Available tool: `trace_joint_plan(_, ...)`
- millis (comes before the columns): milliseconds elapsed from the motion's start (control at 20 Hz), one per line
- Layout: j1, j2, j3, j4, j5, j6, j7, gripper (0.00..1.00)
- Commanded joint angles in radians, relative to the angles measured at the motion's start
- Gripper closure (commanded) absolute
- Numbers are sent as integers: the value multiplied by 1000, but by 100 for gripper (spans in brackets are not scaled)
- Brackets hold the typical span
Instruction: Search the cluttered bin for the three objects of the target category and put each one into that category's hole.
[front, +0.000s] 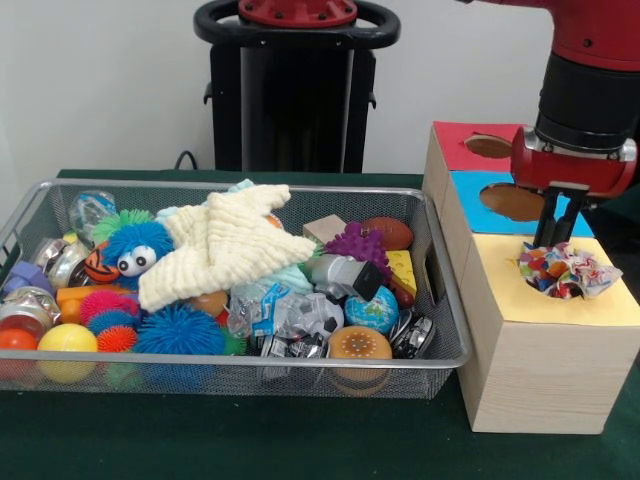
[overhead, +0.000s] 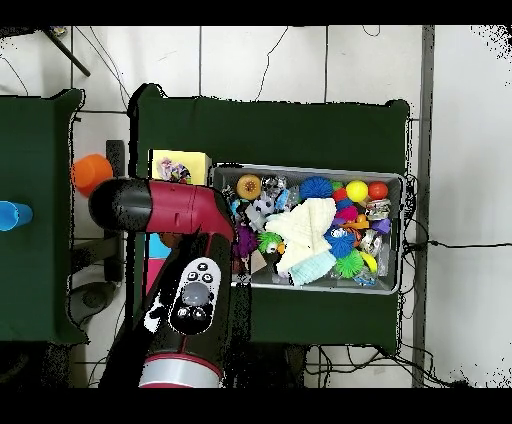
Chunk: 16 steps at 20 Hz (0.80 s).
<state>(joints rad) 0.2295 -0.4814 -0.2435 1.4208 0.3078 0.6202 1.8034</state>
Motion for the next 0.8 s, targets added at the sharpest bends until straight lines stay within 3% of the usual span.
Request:
trace_joint_plan(50,9,119,67,-25,19,-127,236,100)
trace_joint_plan(600,19,134,47,-33,16,-139,242,100)
trace_joint_plan(800,29,156,24,-77,19,-174,256,100)
